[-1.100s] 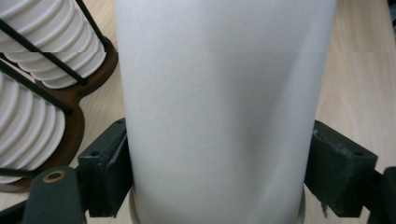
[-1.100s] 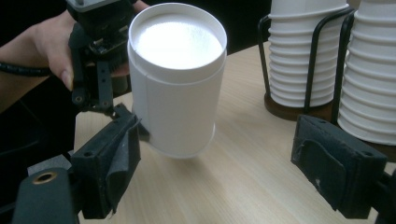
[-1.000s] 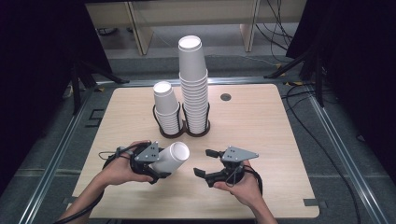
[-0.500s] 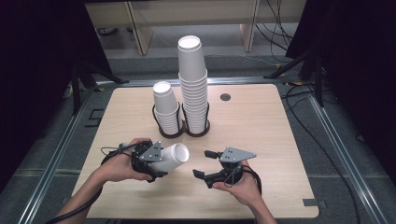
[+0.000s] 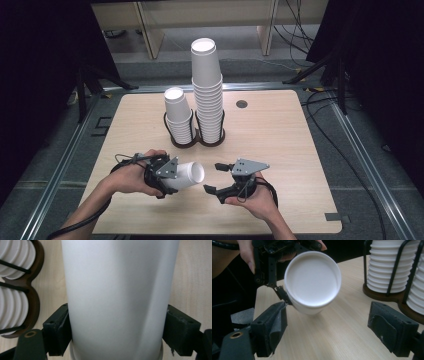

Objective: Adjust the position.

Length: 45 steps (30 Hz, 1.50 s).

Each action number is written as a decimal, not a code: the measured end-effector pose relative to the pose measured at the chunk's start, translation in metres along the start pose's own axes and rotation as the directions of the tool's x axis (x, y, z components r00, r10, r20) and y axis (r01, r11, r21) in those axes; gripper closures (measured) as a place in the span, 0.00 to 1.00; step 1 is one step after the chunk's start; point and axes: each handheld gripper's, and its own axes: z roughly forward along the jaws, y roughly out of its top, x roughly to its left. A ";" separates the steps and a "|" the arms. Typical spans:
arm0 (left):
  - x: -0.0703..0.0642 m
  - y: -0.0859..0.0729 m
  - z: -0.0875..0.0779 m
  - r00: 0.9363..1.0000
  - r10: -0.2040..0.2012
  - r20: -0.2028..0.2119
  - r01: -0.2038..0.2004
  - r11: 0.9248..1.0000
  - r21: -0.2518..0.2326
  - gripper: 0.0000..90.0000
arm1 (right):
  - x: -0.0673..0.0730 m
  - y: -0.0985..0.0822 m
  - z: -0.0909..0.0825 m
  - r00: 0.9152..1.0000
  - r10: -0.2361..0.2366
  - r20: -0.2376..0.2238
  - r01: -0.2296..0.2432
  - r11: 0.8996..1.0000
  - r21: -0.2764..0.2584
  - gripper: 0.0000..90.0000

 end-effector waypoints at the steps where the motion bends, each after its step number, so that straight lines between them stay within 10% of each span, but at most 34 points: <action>1: -0.001 0.000 0.001 1.000 0.006 -0.009 -0.006 1.000 -0.004 0.22 | -0.001 0.001 0.001 1.000 -0.018 -0.001 0.018 1.000 -0.001 0.18; 45: -0.006 0.008 0.007 0.998 0.049 0.036 -0.048 0.998 -0.026 0.21 | 0.004 0.014 0.032 0.988 -0.085 -0.126 0.086 0.996 0.004 0.29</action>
